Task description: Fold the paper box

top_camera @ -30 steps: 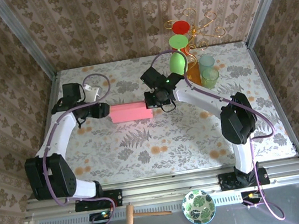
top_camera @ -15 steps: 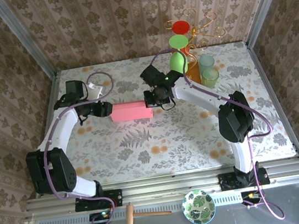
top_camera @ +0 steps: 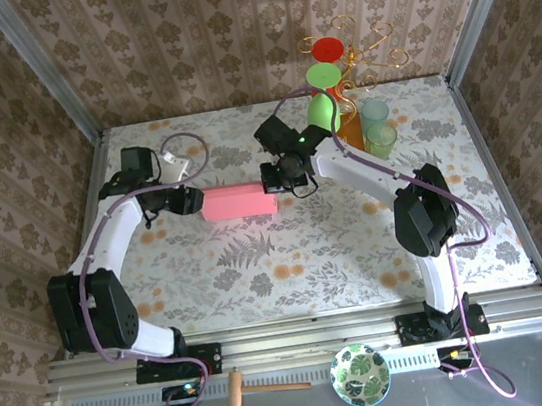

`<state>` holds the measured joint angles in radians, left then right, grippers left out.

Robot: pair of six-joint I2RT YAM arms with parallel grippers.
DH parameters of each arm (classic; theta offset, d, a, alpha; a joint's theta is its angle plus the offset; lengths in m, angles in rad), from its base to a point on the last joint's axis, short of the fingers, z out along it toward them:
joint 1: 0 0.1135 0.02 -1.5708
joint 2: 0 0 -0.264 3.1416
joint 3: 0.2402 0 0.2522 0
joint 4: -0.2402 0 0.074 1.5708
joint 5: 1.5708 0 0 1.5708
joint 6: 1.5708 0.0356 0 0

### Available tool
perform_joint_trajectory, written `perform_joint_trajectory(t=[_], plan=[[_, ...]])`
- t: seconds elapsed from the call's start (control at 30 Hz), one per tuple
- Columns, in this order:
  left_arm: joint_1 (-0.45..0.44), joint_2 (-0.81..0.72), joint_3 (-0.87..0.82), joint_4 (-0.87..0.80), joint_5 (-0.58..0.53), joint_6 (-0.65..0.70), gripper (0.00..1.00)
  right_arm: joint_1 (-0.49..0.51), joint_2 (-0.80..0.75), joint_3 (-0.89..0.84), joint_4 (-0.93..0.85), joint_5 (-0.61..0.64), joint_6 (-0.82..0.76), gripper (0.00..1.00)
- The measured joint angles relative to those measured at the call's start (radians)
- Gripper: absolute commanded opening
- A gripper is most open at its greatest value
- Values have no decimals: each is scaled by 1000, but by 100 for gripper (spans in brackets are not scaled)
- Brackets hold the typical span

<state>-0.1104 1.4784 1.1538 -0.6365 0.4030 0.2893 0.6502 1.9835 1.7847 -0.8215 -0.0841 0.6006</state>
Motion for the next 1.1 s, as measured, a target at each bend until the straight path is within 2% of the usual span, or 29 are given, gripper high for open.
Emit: perform_joint_trajectory(t=[0.17,0.33,0.5,0.6,0.93,0.97,1.0,1.1], plan=[[-2,26,11,-6,-2,3,41,-1,0,0,-2,-3,0,0],[-1,48,42,-8,-3,-3,20,-2,0,2,-8,-4,0,0],[-1,63,88,-32,-10,0,19,-4,6,13,-24,-7,-1,0],[-2,66,107,-53,-16,0,15,-6,19,32,-28,-11,-4,0],[-8,69,117,-108,-20,0,15,-14,39,66,-61,-23,-21,0],[-8,71,120,-111,-23,0,21,-14,39,67,-61,-26,-22,0],[-8,73,124,-115,-27,3,31,-15,39,68,-61,-27,-22,0],[-13,74,129,-121,-48,-5,41,-16,39,68,-61,-30,-23,0]])
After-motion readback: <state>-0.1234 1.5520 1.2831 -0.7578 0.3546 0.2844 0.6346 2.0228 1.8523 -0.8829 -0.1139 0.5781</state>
